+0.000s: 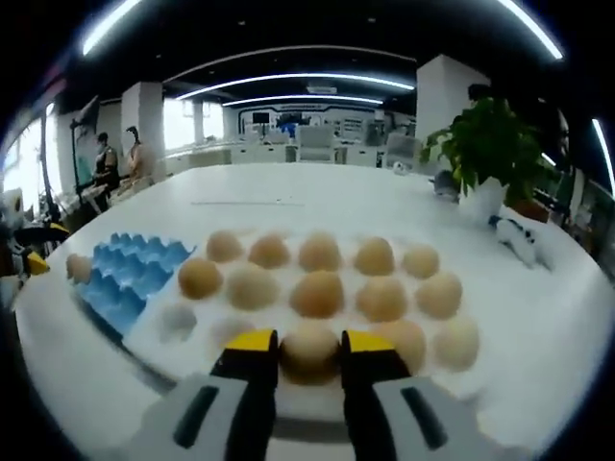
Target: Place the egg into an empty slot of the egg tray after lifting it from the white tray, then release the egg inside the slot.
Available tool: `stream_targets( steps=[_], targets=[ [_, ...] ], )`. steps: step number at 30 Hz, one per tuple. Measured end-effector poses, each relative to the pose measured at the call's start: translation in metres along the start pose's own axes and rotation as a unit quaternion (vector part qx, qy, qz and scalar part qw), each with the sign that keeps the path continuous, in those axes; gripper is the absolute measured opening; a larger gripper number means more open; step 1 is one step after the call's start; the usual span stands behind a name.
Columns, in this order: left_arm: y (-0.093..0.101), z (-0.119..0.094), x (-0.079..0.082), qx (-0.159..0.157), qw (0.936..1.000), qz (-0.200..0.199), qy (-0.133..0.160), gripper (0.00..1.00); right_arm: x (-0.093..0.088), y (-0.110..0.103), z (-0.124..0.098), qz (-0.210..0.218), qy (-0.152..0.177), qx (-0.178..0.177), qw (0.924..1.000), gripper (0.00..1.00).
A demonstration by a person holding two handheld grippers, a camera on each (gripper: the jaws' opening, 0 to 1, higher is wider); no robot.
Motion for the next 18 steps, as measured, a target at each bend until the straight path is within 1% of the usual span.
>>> stream_targets(
  steps=[1, 3, 4, 5, 7, 8, 11, 13, 16, 18],
  targets=[
    [0.000, 0.000, -0.001, 0.003, 1.0000, 0.008, -0.005, 0.76, 0.000, 0.000, 0.000, 0.001, 0.000, -0.001, 1.0000, 0.25],
    [0.002, -0.001, 0.001, 0.002, 0.9999, 0.014, -0.003, 0.76, 0.001, 0.000, -0.001, 0.006, 0.005, -0.001, 1.0000, 0.25],
    [0.003, -0.002, 0.003, 0.003, 0.9999, 0.014, 0.000, 0.77, 0.001, 0.000, -0.002, 0.013, 0.008, -0.002, 0.9999, 0.25],
    [0.004, -0.002, 0.005, 0.003, 0.9999, 0.012, 0.009, 0.77, 0.005, 0.001, -0.005, 0.020, 0.022, -0.001, 0.9996, 0.25],
    [0.005, -0.002, 0.005, 0.000, 0.9999, 0.011, 0.005, 0.76, 0.006, 0.002, -0.007, 0.023, 0.021, -0.004, 0.9995, 0.25],
    [0.005, -0.002, 0.003, 0.002, 0.9999, 0.014, -0.001, 0.76, 0.009, 0.002, -0.008, 0.029, 0.024, -0.002, 0.9993, 0.25],
    [0.008, -0.001, 0.002, -0.004, 0.9999, 0.010, -0.002, 0.75, 0.015, 0.002, -0.011, 0.030, 0.030, -0.002, 0.9991, 0.25],
    [0.008, -0.001, 0.003, -0.003, 0.9999, 0.015, 0.000, 0.75, 0.022, 0.000, -0.014, 0.036, 0.041, -0.001, 0.9985, 0.25],
    [0.008, -0.001, 0.005, -0.001, 0.9999, 0.015, 0.004, 0.76, 0.033, -0.007, -0.018, 0.036, 0.057, 0.008, 0.9977, 0.25],
    [0.007, -0.001, 0.005, 0.001, 0.9999, 0.013, 0.005, 0.76, 0.040, -0.016, -0.020, 0.031, 0.062, 0.020, 0.9974, 0.25]
  ],
)
Point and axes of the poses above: the point that each gripper's makers call its tool centre point, and the gripper's own axes: z roughly forward along the fingers, y roughly to its right, x roughly out of its top, the point moved 3 cm from there along -z, roughly backward along the fingers, and after that the axes turned 2 degrees about -x, right-handed, at the moved point
